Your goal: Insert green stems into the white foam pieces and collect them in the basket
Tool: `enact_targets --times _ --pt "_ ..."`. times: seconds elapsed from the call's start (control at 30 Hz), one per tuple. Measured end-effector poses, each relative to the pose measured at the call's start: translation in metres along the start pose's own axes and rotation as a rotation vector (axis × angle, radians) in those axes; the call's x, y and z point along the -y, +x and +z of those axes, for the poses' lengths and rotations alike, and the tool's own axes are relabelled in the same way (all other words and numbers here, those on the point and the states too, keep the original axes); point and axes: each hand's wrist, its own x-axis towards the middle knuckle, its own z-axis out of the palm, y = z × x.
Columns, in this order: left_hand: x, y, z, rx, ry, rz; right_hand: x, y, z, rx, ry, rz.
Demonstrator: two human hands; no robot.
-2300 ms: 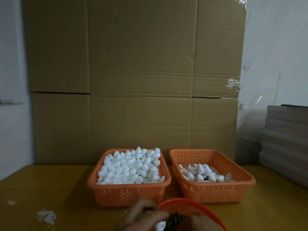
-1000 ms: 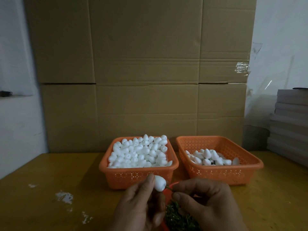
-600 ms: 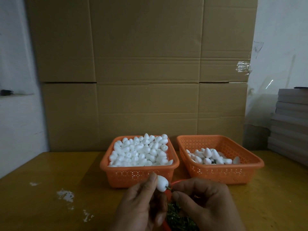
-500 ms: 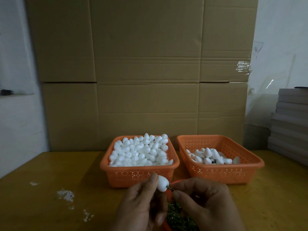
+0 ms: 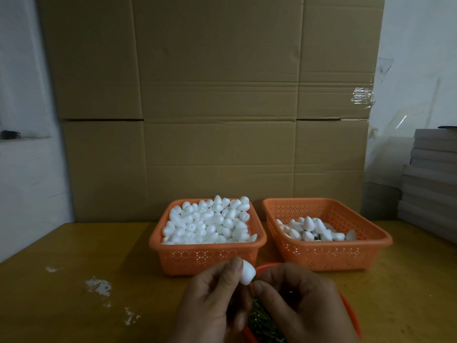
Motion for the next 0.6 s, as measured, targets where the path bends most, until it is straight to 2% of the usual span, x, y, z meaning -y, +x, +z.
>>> enact_targets --times 0.2,0.6 --pt "-0.002 -0.008 0.006 -0.078 0.211 0.157 -0.003 -0.001 0.005 -0.030 0.010 -0.013" --pt "-0.007 -0.010 0.005 0.017 0.226 0.221 -0.006 0.000 0.005 -0.033 0.114 0.093"
